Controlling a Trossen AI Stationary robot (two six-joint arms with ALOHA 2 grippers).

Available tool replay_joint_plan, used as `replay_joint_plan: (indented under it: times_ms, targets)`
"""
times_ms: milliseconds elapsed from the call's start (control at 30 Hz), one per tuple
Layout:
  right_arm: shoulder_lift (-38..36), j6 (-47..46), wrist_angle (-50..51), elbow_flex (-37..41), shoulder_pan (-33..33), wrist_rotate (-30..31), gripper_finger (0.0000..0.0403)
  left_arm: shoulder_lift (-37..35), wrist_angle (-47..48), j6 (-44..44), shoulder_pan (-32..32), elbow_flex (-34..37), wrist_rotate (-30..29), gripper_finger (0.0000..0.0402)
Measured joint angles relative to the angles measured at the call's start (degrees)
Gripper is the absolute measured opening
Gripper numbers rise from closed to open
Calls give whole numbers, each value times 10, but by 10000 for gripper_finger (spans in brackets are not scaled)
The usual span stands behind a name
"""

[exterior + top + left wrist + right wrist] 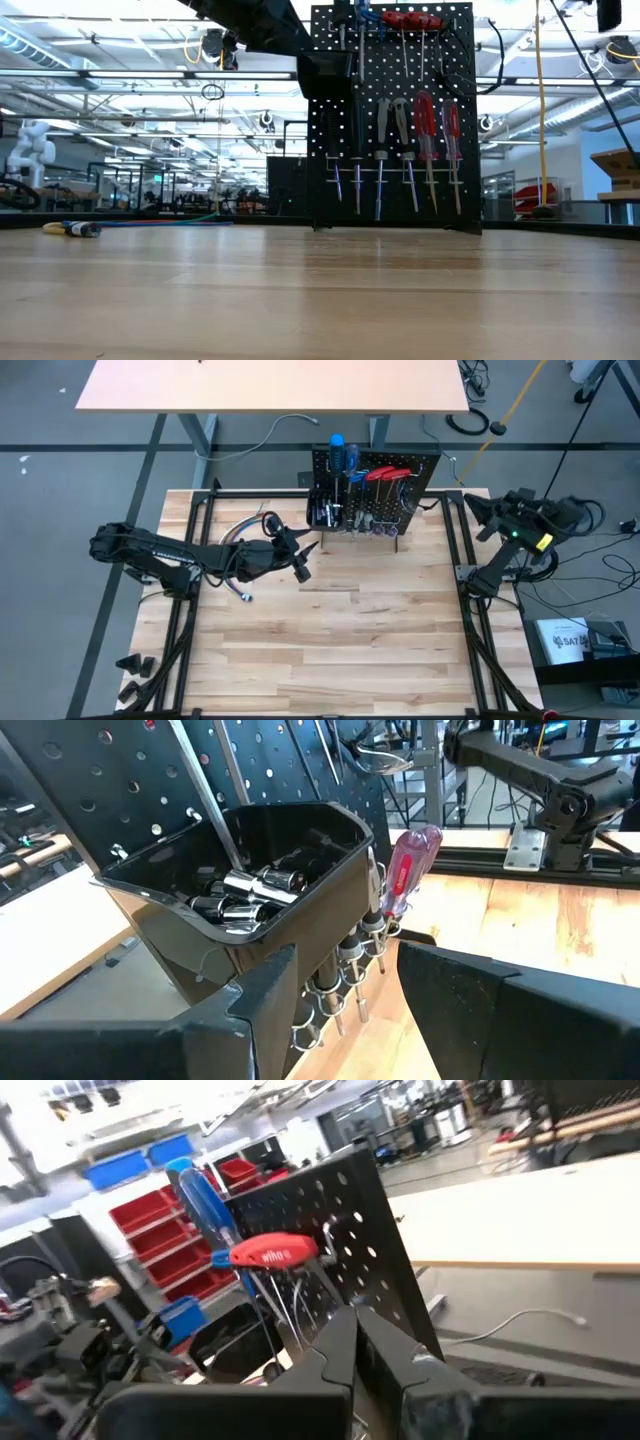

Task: Hang tools onto peg board
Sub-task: Hang the black safety goggles on the peg board

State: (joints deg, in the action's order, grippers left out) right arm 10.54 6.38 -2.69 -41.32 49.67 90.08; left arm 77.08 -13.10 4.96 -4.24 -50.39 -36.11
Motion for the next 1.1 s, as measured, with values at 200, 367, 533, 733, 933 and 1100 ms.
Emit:
replay_joint_plan:
  times_ms: [200,367,533,733,933,1100]
  targets:
    - [79,33,-56,0,-79,-1,0,0,0,3,0,0,4,180]
    - [159,36,-103,-6,-150,-1,0,0,-1,3,0,0,24,180]
    - [245,104,-135,-65,-173,-1,0,0,-3,3,0,0,25,180]
    - [315,185,-133,-110,-215,-2,0,0,-6,3,0,0,33,180]
    - [322,191,-95,-102,-286,-2,0,0,-5,3,0,0,38,180]
    - [307,145,-7,-87,-322,0,0,0,-3,3,0,0,61,180]
